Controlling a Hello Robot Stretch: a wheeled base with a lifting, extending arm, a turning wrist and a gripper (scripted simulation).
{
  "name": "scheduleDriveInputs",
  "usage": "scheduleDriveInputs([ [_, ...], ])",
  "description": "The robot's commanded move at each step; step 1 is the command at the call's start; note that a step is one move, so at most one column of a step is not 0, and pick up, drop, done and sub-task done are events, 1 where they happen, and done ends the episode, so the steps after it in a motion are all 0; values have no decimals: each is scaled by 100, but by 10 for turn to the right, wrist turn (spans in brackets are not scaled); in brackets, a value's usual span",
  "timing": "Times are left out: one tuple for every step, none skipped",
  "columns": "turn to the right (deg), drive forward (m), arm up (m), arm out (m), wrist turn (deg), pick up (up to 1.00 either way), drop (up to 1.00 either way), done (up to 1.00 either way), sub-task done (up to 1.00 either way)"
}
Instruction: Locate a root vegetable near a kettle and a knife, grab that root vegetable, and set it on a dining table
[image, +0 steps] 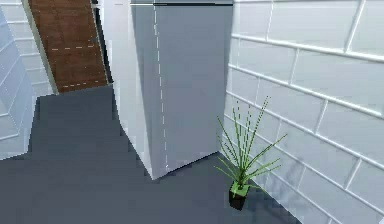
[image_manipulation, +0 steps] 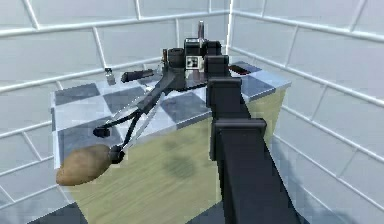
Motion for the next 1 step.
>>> scheduleDriveInputs([
  [0,0,0,-36,0,0,0,0,0],
])
